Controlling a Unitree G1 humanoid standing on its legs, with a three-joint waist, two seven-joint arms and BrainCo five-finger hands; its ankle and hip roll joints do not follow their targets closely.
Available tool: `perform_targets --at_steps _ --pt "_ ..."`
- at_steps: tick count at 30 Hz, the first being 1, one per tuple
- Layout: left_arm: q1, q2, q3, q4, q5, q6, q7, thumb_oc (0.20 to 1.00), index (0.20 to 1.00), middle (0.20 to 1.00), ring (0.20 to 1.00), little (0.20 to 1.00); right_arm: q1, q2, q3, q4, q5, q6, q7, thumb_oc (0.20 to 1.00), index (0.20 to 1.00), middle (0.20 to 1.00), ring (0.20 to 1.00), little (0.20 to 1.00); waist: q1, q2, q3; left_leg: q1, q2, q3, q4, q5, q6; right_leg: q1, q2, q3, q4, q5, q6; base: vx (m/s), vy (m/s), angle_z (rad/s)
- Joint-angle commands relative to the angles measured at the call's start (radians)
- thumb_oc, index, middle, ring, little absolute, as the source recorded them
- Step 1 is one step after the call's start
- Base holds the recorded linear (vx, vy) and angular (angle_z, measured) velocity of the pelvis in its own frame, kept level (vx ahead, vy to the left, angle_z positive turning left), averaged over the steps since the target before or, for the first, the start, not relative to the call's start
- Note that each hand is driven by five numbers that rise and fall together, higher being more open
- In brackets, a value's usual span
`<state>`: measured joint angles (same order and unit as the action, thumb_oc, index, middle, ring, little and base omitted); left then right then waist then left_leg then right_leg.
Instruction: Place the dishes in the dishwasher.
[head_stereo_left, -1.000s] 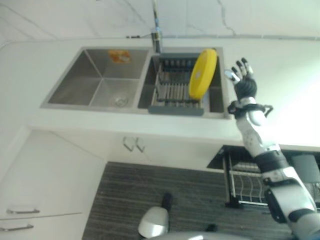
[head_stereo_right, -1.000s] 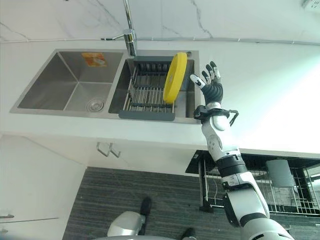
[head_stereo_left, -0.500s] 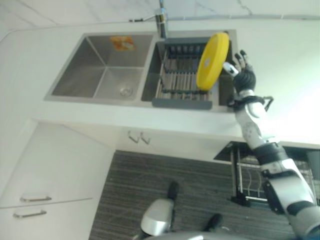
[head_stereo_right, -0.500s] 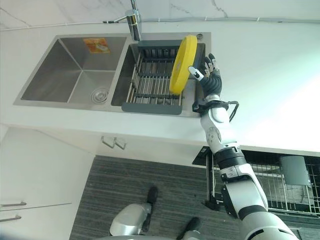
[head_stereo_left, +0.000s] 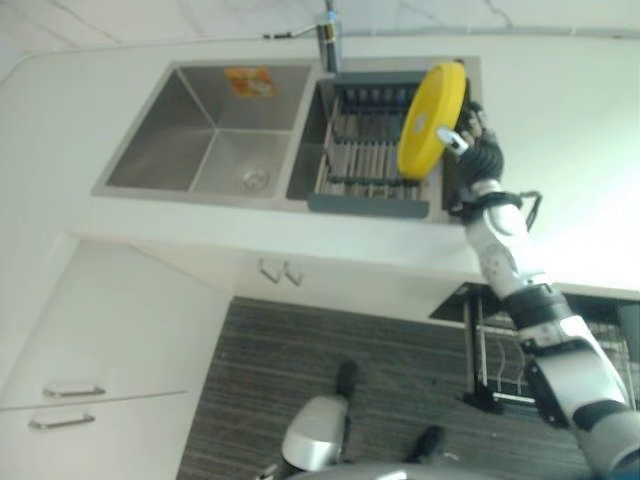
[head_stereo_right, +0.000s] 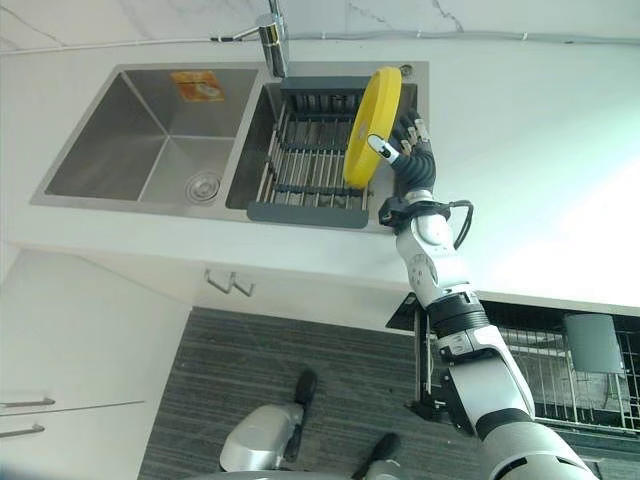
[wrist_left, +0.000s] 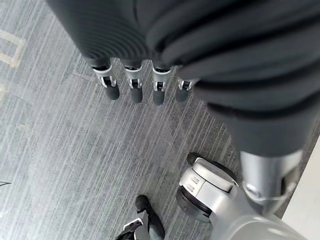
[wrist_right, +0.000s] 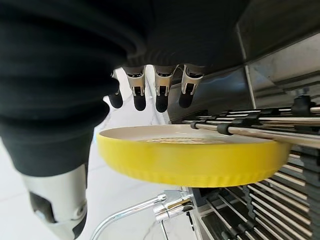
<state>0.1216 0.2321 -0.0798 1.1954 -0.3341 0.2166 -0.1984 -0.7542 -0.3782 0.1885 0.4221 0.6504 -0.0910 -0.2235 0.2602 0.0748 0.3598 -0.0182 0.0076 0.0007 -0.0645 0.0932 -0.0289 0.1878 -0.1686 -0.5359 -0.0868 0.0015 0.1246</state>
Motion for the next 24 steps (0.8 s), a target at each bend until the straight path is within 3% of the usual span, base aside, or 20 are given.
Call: perform_targets --at_steps 1,22,24 --pt "0.006 0.042 -0.081 0.043 -0.001 0.014 0.009 1.0 1.0 1.0 1.0 1.0 -0.086 -0.009 0.033 -0.026 0.012 -0.019 0.005 1.0 1.0 1.0 1.0 1.0 0.03 0.017 -0.046 -0.021 0.022 -0.032 0.021 -0.055 -0.004 -0.095 -0.081 0.065 0.192 -0.092 0.009 0.0 0.0 0.0" --pt "-0.015 0.053 -0.104 0.025 0.001 0.026 0.038 1.0 1.0 1.0 1.0 1.0 -0.158 -0.016 0.034 0.054 0.012 -0.002 -0.042 1.0 1.0 1.0 1.0 1.0 0.044 0.031 -0.019 -0.041 0.014 -0.043 0.03 -0.047 0.0 -0.109 -0.096 0.064 0.212 -0.094 0.013 0.0 0.003 0.03" --pt "-0.017 0.056 -0.108 0.024 0.02 0.0 0.061 1.0 1.0 1.0 1.0 1.0 -0.17 -0.02 0.035 0.075 0.011 -0.003 -0.037 1.0 1.0 1.0 1.0 1.0 0.047 0.033 -0.016 -0.043 0.014 -0.045 0.03 -0.046 0.001 -0.111 -0.097 0.063 0.214 -0.094 0.013 0.0 0.0 0.0"
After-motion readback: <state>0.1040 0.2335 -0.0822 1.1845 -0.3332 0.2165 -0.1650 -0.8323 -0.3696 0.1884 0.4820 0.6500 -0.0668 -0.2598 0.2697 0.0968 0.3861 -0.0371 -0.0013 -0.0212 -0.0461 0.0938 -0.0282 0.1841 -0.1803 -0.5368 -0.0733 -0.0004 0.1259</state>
